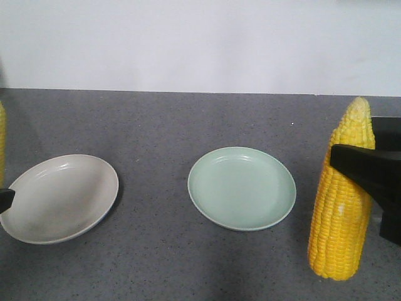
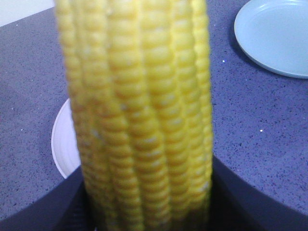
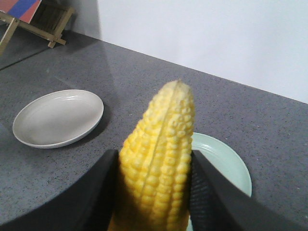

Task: Distribute corn equally
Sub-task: 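Drive the base up to the counter with the two empty plates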

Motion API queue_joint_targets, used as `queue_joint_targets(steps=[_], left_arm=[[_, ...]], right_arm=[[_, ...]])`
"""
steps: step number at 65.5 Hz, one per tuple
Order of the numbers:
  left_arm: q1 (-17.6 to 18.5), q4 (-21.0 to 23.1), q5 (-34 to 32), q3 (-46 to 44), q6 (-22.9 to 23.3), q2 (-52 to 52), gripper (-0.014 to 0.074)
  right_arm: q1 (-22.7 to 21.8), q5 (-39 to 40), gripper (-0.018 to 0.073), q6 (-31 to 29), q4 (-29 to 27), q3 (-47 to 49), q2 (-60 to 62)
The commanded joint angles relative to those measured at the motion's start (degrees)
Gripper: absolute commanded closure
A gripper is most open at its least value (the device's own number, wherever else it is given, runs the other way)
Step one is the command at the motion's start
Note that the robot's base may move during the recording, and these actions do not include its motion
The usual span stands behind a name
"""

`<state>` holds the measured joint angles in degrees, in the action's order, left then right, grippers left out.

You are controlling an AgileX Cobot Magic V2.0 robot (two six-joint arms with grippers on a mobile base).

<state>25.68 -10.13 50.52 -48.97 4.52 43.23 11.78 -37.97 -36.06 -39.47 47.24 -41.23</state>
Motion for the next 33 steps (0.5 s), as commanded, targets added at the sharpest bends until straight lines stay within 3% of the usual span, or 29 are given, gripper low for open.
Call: queue_joint_targets(steps=[1,33], left_arm=[[-0.04,-0.28,-3.68,-1.34,0.02,-0.23,0.0293],[-0.04,-0.28,-3.68,-1.34,0.02,-0.23,0.0293]], right_arm=[[-0.18,3.28,0.0365,-0.37,-1.79,1.57,0.04],[-0.18,3.28,0.0365,-0.37,-1.79,1.57,0.04]])
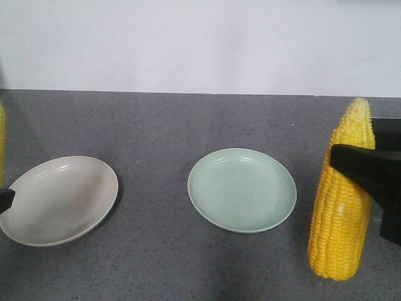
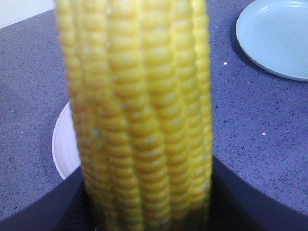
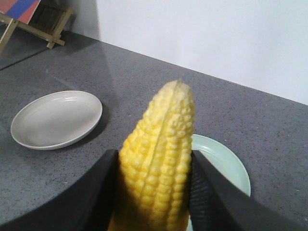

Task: Distribute corn equally
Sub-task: 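Drive the base up to the counter with the two empty plates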

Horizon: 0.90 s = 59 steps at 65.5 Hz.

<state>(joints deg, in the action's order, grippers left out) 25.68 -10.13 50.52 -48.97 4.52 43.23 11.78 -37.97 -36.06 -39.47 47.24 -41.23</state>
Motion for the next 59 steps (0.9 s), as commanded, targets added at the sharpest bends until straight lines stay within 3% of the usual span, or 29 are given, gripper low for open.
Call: queue_joint_targets(steps=[1,59], left_arm=[[-0.04,-0.28,-3.68,-1.34,0.02,-0.23,0.0293],[-0.04,-0.28,-3.68,-1.34,0.02,-0.23,0.0293]], right_arm=[[-0.18,3.28,0.0365,-0.37,-1.79,1.57,0.04],[-0.18,3.33,0.0365,-0.37,-1.79,1.57,0.04]])
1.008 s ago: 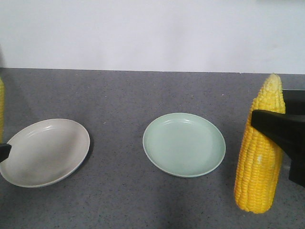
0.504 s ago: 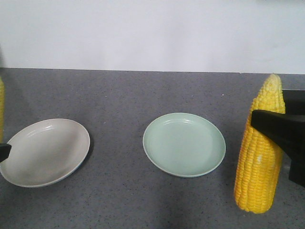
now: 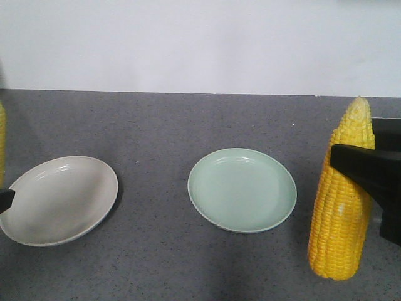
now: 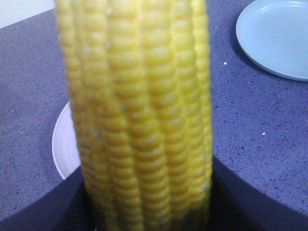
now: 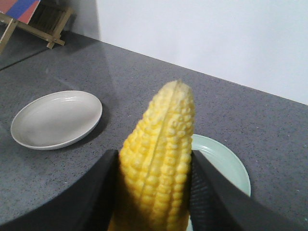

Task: Distribute corn equally
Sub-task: 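Drive the base up to the counter with the two empty plates, then lower the right gripper's cob onto the pale green plate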

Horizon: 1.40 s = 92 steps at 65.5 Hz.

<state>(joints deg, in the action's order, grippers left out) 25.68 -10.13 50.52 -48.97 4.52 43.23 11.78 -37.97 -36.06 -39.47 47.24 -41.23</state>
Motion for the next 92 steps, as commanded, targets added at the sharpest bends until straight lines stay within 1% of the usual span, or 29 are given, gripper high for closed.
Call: queue_joint_targets(steps=[1,22,28,35,46,53,59,63,70,76,79,82,83,84,85,88,92], left_arm=[[-0.04,-0.28,-3.68,-1.34,0.02,-0.23,0.0293],[-0.04,-0.28,-3.68,-1.34,0.02,-0.23,0.0293],[-0.04,-0.28,-3.68,-1.34,0.02,-0.23,0.0293],[-0.04,-0.28,-3.68,-1.34,0.02,-0.23,0.0293],[-0.04,-0.28,-3.68,-1.34,0.02,-0.23,0.0293],[-0.04,-0.28,-3.68,-1.34,0.02,-0.23,0.0293],[-0.04,-0.28,-3.68,-1.34,0.02,-0.23,0.0293],[-0.04,-0.28,-3.68,-1.34,0.02,-0.23,0.0293],[-0.04,-0.28,-3.68,-1.34,0.02,-0.23,0.0293],[-0.04,-0.28,-3.68,-1.34,0.02,-0.23,0.0293],[-0.04,-0.28,-3.68,-1.34,0.02,-0.23,0.0293],[-0.04,-0.28,-3.68,-1.34,0.02,-0.23,0.0293],[-0.04,-0.28,-3.68,-1.34,0.02,-0.23,0.0293],[-0.04,-0.28,-3.68,-1.34,0.02,-0.23,0.0293],[-0.04,-0.28,-3.68,-1.34,0.02,-0.23,0.0293],[-0.04,-0.28,-3.68,-1.34,0.02,-0.23,0.0293],[-0.04,-0.28,-3.68,-1.34,0.02,-0.23,0.0293]], right_arm=[[-0.18,3.33,0.0365,-0.37,-1.79,1.57,0.04],[-0.18,4.19,0.0365,-0.37,-1.79,1.75,0.04],[-0.18,3.35,0.0365,1.41,-1.70,3.72,-1.03],[-0.18,-1.76,0.0363,3.41,-1.64,8.62,-4.84],[-0.18,-11.12,0.0362,3.35,-1.57,17.68,-14.06],[-0.18,-14.62,0.0358,3.20,-1.15,22.18,-19.34],[-0.14,-16.69,0.0355,4.08,0.45,25.82,-23.51],[-0.14,-17.46,0.0352,6.03,2.39,27.86,-26.15],[0.37,-18.72,0.0346,10.53,7.59,31.23,-30.99],[4.07,-19.07,0.0342,14.74,14.24,33.99,-34.89],[7.14,-19.00,0.0340,17.50,18.27,35.75,-37.01],[9.49,-19.23,0.0338,22.38,23.04,37.60,-39.61],[10.11,-19.23,0.0337,24.17,25.45,38.25,-40.36],[10.62,-19.38,0.0337,25.12,26.29,38.91,-40.74],[11.02,-19.52,0.0337,27.95,27.89,39.58,-41.50],[11.93,-20.31,0.0335,32.92,32.65,41.62,-44.15],[12.54,-22.13,0.0333,37.30,35.98,44.39,-47.14]])
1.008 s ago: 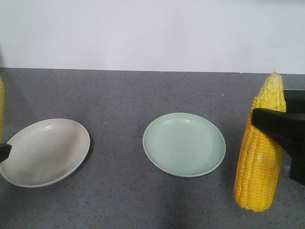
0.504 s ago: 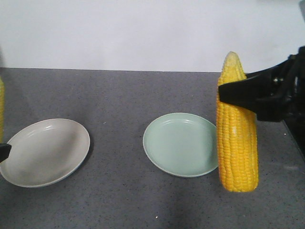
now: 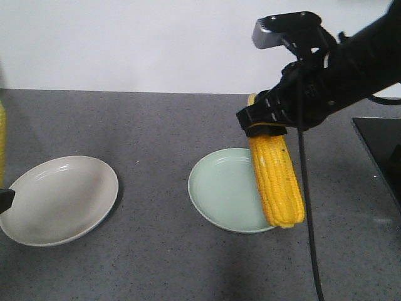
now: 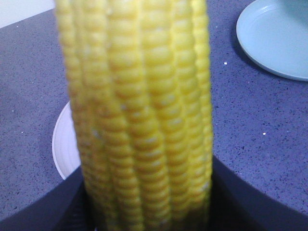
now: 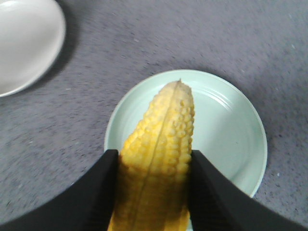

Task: Distribute corn equally
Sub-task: 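Lower the right gripper's cob onto the pale green plate, then open the right gripper and raise it off the cob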

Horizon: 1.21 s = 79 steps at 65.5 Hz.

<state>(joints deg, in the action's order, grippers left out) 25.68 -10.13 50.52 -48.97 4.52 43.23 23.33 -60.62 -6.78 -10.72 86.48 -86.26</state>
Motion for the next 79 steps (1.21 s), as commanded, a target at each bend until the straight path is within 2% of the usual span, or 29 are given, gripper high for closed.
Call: queue_joint_targets(steps=[1,14,26,43,60,69,79], left_arm=[[-0.04,-0.28,-3.68,-1.34,0.02,-0.23,0.0293],[-0.04,-0.28,-3.68,-1.34,0.02,-0.23,0.0293],[-0.04,-0.28,-3.68,-1.34,0.02,-0.23,0.0293],[-0.04,-0.28,-3.68,-1.34,0.07,-0.23,0.0293],[-0.04,-0.28,-3.68,-1.34,0.07,-0.23,0.0293],[-0.04,-0.28,-3.68,-1.34,0.07,-0.23,0.0293],[-0.04,-0.28,-3.75,-1.34,0.07,-0.23,0.0293]], right_arm=[[0.99,-0.03,0.0333,8.72,7.95,5.83,-2.83],[0.89,-5.08,0.0327,11.46,8.93,12.18,-10.94],[0.81,-4.24,0.0323,12.15,8.99,14.39,-16.14],[0.81,-3.88,0.0316,14.90,12.58,17.87,-21.74],[0.81,-3.49,0.0309,15.89,12.69,20.28,-26.11],[0.81,-2.91,0.0265,16.00,12.69,20.28,-28.00],[0.81,-2.32,0.0167,16.22,12.63,20.28,-29.26]])
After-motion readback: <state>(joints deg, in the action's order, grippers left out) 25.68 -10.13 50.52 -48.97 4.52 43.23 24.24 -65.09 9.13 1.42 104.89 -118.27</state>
